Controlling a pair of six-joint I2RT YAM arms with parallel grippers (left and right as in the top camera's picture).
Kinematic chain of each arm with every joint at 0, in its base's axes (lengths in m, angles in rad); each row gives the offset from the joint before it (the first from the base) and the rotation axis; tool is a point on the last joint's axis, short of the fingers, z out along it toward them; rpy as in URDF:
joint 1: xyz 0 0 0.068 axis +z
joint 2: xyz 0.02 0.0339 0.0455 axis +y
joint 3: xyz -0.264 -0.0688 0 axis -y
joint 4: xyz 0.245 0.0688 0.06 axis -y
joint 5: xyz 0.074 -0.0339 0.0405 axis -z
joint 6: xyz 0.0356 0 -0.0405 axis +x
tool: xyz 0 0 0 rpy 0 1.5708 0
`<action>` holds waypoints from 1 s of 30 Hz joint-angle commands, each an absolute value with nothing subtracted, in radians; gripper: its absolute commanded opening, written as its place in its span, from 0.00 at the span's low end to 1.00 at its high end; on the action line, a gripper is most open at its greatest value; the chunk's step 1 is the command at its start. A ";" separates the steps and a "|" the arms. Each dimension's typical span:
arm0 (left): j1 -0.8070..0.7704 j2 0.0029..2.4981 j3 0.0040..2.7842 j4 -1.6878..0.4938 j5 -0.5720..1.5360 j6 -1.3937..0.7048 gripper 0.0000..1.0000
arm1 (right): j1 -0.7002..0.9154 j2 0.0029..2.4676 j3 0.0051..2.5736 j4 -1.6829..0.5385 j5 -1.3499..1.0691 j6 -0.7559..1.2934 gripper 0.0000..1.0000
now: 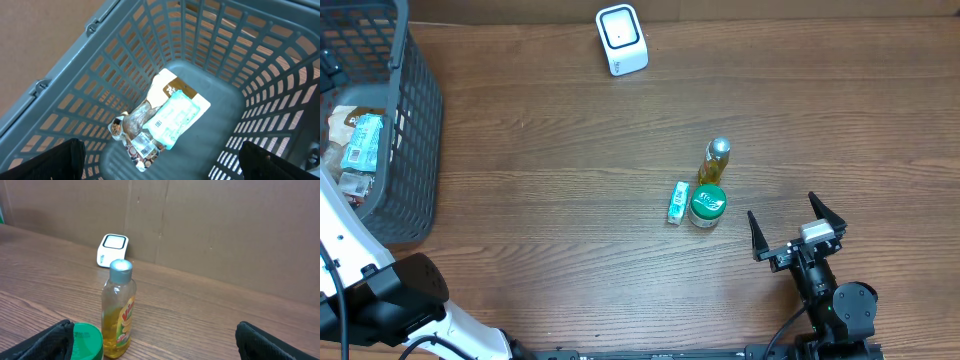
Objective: Scan the item barcode
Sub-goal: 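Raise the left gripper and move it back over the grey basket, then lower the left gripper into the basket and grasp the mint-green wipes pack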
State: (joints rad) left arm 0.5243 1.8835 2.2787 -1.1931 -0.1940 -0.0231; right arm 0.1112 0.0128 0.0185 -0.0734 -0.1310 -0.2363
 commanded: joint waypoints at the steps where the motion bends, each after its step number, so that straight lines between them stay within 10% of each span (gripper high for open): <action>1: 0.525 1.891 2.272 -1.201 -0.182 -0.030 1.00 | 0.110 0.003 0.008 -0.070 -0.133 -0.237 1.00; 30: 0.545 2.014 2.246 -1.182 -0.190 -0.029 1.00 | 0.110 0.003 0.008 -0.070 -0.133 -0.237 1.00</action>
State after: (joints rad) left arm 0.5331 2.0071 2.2456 -1.1824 -0.1940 -0.0231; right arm 0.1112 0.0128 0.0185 -0.0734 -0.1314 -0.2363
